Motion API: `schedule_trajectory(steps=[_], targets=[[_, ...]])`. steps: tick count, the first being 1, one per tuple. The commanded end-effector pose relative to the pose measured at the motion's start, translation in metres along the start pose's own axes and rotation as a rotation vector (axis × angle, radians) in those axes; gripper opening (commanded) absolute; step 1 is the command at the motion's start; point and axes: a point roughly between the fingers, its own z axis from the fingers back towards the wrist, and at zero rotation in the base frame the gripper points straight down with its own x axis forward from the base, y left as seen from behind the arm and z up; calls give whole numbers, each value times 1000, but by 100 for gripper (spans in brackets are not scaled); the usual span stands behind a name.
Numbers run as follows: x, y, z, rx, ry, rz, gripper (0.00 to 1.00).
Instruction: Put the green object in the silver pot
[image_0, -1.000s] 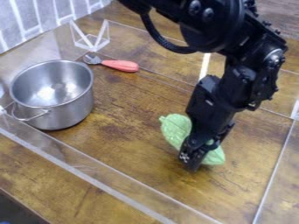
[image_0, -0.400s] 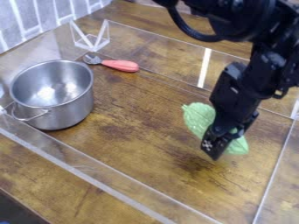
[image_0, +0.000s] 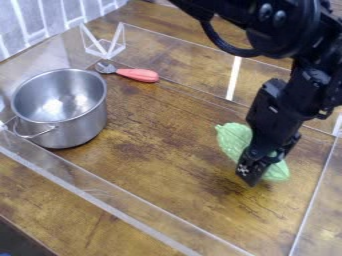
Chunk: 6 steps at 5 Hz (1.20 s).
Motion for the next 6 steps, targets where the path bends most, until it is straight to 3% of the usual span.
schedule_trajectory(steps=[1,2,3,4,6], targets=[[15,-10,7,-68,14,-6,0],[24,-8,-5,-74,13,-31,0],[24,-14,-9,-73,5,-33,0],[25,-21,-9,-73,0,-32,0],[27,-22,-3,-91,-7,-105,0]])
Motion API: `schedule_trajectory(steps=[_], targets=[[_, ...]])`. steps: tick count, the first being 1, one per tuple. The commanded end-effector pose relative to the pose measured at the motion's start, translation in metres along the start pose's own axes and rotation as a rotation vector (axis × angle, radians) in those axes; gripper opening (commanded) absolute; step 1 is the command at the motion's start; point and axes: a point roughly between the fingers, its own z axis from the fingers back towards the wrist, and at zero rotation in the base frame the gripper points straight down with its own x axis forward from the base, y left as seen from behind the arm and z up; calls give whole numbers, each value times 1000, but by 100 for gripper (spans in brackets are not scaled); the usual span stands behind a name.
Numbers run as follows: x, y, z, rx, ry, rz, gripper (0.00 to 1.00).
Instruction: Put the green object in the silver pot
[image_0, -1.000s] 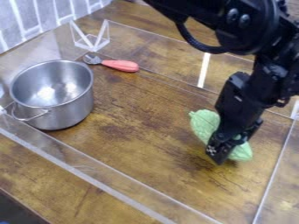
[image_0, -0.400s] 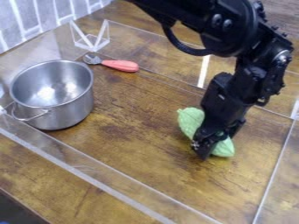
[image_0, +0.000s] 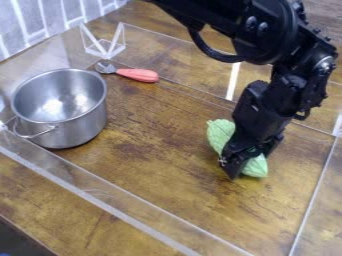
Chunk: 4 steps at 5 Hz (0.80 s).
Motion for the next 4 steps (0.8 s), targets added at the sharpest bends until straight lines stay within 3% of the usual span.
schedule_trajectory(steps=[1,3,4], targets=[[6,4,31,-49,-22,9,0],[-2,14,73,-80,-74,-92,0],[35,34,101,-100,-120,-91,0]])
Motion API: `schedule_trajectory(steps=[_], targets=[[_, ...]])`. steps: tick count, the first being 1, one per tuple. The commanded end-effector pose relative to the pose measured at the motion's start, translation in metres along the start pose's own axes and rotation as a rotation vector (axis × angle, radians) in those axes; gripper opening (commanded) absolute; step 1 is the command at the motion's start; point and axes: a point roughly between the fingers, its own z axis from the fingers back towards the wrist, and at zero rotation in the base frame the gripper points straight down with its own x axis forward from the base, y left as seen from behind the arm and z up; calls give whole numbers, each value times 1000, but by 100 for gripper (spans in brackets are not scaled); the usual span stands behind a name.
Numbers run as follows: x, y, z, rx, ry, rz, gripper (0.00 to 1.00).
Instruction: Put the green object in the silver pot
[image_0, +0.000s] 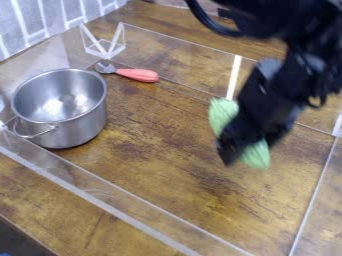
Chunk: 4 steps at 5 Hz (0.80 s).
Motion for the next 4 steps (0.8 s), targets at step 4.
schedule_trajectory(steps=[4], targets=[[161,104,-8,-98,-32,175,0]])
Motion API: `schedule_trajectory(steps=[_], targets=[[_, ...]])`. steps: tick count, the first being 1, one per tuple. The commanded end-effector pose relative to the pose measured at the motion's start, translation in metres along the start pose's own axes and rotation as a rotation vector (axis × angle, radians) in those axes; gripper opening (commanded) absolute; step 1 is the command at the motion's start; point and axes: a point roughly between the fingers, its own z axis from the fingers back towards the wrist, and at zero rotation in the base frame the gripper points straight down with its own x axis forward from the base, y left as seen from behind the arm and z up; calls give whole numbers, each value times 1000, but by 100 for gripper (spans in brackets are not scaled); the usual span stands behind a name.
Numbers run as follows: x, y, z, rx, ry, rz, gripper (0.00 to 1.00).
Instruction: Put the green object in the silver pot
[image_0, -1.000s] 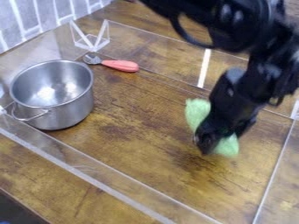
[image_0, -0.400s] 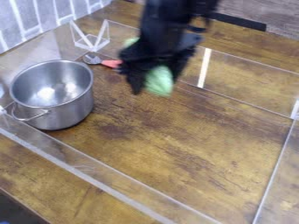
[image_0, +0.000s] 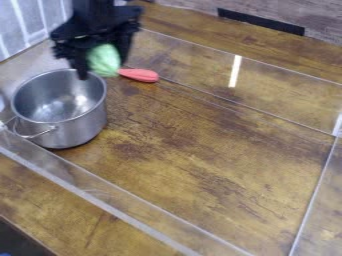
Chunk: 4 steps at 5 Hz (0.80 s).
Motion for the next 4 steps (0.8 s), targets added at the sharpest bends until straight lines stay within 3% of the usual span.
schedule_trajectory(steps=[1,2,4], targets=[[19,2,7,-92,-27,-1,0],[22,0,-8,-111,-18,-10,0],[31,-3,15,-119,-14,59,0]])
